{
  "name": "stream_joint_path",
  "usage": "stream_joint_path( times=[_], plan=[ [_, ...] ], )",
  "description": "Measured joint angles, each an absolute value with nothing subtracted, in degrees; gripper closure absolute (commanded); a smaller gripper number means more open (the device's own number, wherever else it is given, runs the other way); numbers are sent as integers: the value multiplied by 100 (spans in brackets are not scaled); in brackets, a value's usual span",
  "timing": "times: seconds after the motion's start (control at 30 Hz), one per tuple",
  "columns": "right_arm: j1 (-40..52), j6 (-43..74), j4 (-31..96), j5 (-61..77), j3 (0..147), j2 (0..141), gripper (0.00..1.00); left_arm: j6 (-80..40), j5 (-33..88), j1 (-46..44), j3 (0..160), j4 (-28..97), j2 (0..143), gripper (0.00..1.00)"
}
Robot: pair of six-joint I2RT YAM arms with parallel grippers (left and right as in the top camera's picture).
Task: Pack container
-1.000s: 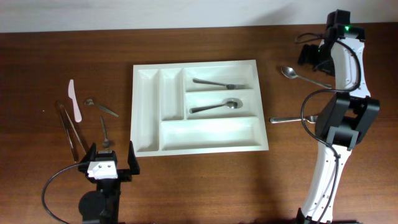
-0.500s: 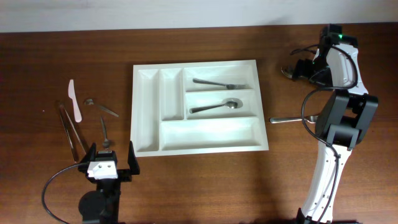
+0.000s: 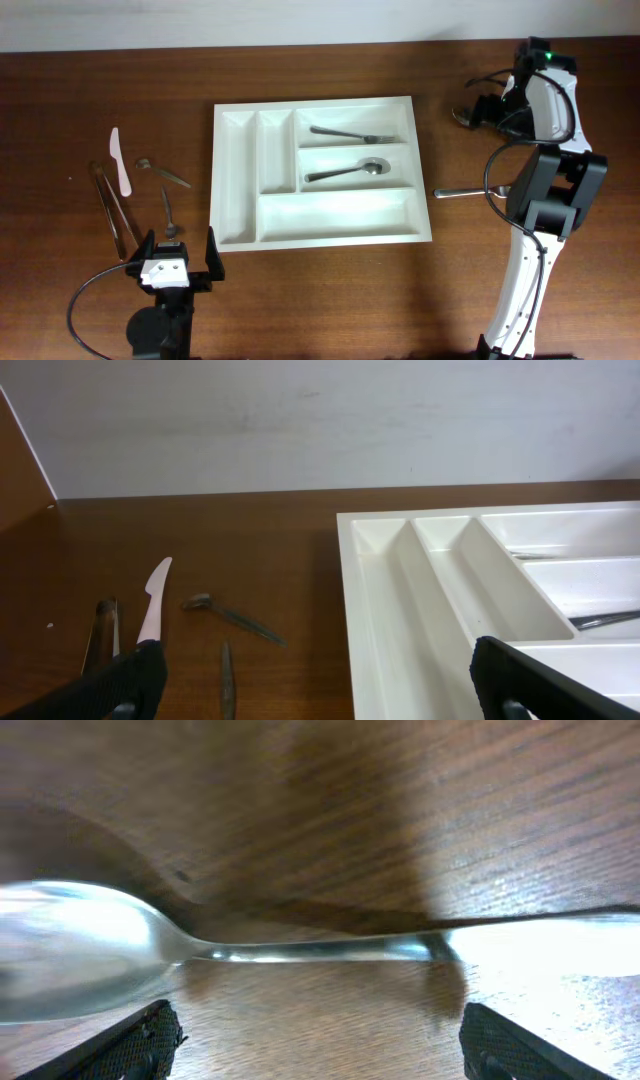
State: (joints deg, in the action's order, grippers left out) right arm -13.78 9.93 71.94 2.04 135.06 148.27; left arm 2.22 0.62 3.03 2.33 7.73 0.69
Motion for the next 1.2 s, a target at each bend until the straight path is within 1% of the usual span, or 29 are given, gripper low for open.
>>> stream_joint_path(
  times=[0.17,0.27,0.3,0.43,0.53,0.57,0.6,0.73,0.9,1.2],
  plan=[
    [-1378,1098,7183,419,14112,14846,8,222,60,303,233,775,69,1],
    [-1378,1437,7048,434,14219,14846,9,224,60,303,233,773,69,1],
    [-1378,1693,7046,384,14219,14846,10,222,62,303,233,773,69,1],
    [-1378,2744,7054,102,14219,14846,10,224,60,303,233,773,69,1],
    [-1378,3688,7052,-62,14217,14846,9,222,60,303,233,773,69,1],
    [-1378,3927,7043,-91,14217,14846,6,222,60,303,233,773,69,1],
    [-1378,4235,7024,-130,14217,14846,6,224,60,303,233,773,69,1],
    [-1378,4947,6936,-222,14217,14846,6,224,60,303,233,775,69,1],
    [-1378,5306,6807,-257,14138,14851,6,222,60,303,233,773,69,1],
    [-1363,5417,6921,-165,14118,15045,7,222,62,303,233,773,69,1]
  ],
)
